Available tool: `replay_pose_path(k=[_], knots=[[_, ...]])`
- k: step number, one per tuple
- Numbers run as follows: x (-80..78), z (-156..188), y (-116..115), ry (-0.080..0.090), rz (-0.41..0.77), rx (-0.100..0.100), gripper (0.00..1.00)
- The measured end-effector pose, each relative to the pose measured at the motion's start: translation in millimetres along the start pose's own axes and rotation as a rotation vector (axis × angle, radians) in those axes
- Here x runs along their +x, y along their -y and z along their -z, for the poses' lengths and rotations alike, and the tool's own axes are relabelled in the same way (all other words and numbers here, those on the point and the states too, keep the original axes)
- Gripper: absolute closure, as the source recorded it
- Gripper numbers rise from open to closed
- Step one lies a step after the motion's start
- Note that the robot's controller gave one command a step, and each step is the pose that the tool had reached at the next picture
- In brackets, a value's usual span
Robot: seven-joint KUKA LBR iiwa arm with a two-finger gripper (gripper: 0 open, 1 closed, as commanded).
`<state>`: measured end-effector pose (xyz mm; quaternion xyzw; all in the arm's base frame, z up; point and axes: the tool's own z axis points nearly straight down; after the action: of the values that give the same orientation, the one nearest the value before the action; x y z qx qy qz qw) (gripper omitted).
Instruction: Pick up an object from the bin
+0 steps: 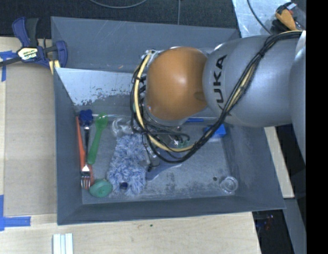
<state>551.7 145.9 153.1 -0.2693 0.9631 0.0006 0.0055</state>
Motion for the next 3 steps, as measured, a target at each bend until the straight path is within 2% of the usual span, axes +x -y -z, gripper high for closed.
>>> replay_pose_path(k=[1, 2, 3], knots=[[15.5, -53.4, -19.7, -0.015, 0.203, -0.006, 0.00], [0.3, -82.9, -11.5, 0.003, 0.543, 0.000, 0.00], [10.3, -82.7, -24.0, -0.012, 0.642, -0.009, 1.00]])
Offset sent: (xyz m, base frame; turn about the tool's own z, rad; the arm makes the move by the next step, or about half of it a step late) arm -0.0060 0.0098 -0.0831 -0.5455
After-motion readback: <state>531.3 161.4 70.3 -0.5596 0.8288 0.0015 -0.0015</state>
